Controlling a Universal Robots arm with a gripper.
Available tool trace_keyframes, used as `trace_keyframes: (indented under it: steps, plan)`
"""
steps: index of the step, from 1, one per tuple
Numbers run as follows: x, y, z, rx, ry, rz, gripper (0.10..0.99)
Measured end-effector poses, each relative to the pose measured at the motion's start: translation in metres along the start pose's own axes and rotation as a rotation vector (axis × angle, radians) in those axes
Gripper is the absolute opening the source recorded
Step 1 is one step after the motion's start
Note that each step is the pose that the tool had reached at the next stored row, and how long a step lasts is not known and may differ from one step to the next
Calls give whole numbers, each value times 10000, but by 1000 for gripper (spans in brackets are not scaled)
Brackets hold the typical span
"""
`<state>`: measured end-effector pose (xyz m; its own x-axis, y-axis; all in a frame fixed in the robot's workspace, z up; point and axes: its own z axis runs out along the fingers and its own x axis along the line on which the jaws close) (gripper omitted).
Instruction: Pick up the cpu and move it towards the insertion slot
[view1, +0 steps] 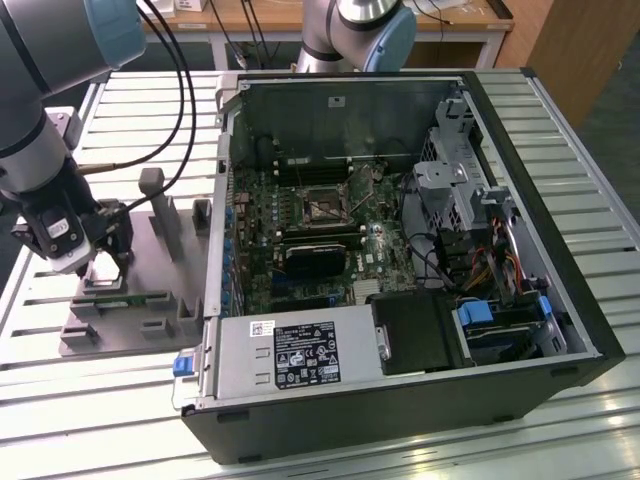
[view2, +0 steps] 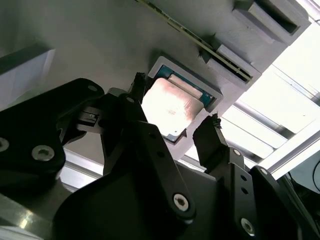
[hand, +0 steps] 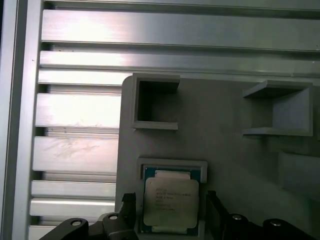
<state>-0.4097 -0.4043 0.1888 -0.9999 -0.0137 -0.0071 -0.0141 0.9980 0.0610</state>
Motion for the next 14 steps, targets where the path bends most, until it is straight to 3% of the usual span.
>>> trace_keyframes:
  steps: [14]
  plan:
    - [-10,12,42,2,5,5,663]
